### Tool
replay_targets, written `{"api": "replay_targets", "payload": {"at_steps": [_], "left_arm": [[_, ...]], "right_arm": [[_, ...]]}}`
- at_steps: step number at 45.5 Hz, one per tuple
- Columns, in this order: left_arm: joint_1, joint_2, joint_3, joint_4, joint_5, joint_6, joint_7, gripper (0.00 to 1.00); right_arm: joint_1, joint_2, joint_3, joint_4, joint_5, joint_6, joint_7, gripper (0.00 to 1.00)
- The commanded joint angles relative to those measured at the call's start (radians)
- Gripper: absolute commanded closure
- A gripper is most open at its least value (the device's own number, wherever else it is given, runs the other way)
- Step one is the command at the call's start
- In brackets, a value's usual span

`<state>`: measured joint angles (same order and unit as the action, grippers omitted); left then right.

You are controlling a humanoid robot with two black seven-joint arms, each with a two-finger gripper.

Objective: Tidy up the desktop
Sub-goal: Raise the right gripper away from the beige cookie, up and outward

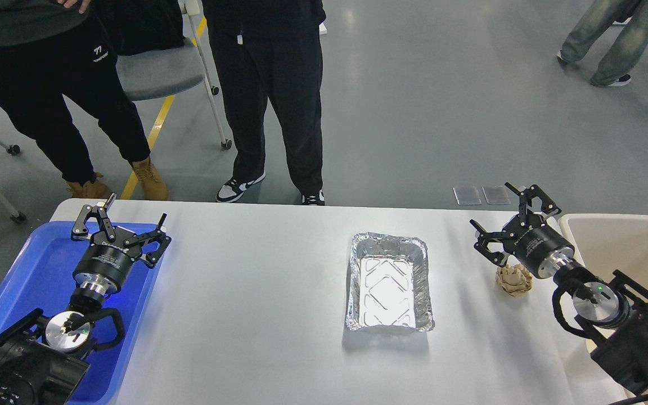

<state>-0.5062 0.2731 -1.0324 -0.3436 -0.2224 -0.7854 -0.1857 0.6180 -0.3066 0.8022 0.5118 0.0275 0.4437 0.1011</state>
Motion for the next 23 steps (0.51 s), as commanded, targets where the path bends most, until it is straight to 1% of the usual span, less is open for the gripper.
{"api": "replay_targets", "payload": {"at_steps": [1,23], "left_arm": [[0.000,0.000,0.000,0.000,0.000,0.000,0.000,0.00],[0.000,0.003,0.012,0.000,-0.002,0.000,-0.005,0.00]], "right_arm": [[0.000,0.000,-0.003,0.002,0.000,0.000,-0.001,0.00],[-0.001,-0.012,-0.005,0.011,0.000,0.003,-0.001,0.00]]}}
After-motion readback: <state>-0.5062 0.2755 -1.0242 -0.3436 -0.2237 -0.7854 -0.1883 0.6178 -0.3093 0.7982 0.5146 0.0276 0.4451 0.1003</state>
